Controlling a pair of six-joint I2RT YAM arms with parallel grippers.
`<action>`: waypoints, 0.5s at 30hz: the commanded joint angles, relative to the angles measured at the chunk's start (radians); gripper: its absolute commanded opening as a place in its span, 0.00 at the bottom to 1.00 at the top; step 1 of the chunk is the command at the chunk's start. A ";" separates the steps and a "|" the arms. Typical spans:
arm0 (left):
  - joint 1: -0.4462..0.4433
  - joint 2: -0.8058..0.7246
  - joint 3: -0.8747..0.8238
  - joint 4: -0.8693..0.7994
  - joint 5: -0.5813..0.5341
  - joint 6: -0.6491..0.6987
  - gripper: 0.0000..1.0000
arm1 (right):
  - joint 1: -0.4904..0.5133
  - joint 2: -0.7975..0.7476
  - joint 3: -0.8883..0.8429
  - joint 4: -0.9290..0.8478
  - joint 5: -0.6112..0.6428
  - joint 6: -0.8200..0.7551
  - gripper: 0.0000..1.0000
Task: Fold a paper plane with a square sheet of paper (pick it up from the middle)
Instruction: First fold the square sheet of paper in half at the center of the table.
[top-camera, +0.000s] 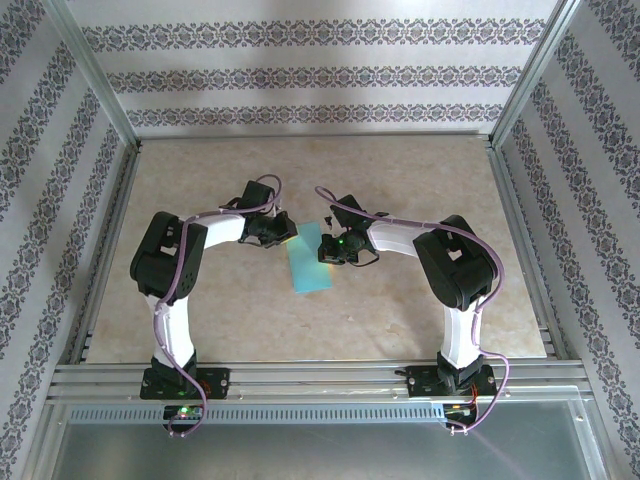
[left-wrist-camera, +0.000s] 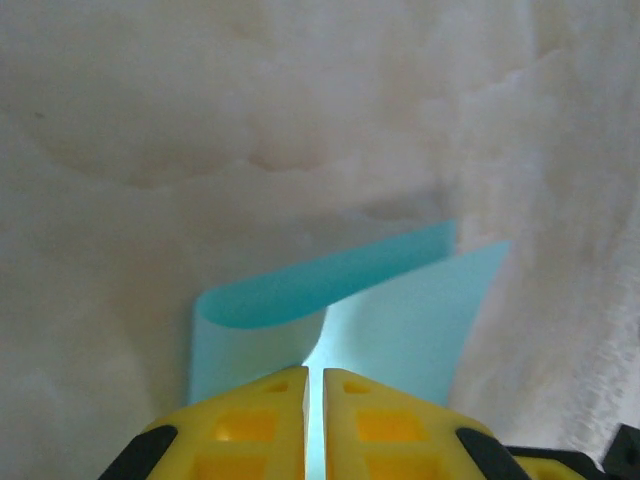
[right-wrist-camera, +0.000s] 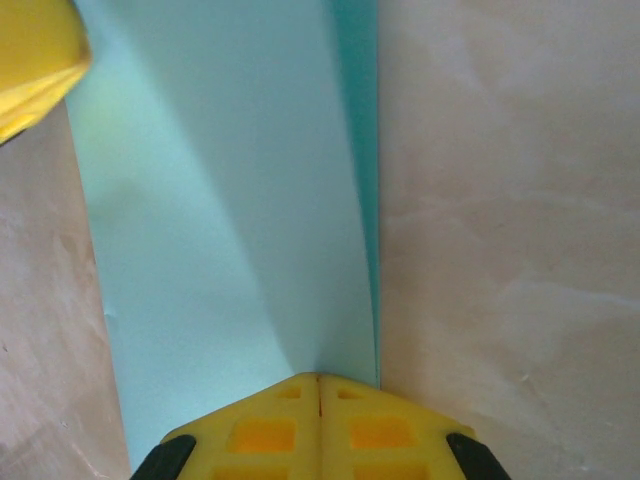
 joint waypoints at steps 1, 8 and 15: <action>0.016 0.022 0.027 -0.033 -0.067 -0.022 0.12 | -0.018 0.177 -0.112 -0.228 0.291 -0.002 0.05; 0.070 0.056 0.010 -0.019 -0.114 -0.035 0.12 | -0.020 0.184 -0.110 -0.227 0.285 -0.009 0.05; 0.134 0.063 0.012 -0.022 -0.129 -0.034 0.12 | -0.025 0.187 -0.109 -0.231 0.292 -0.015 0.05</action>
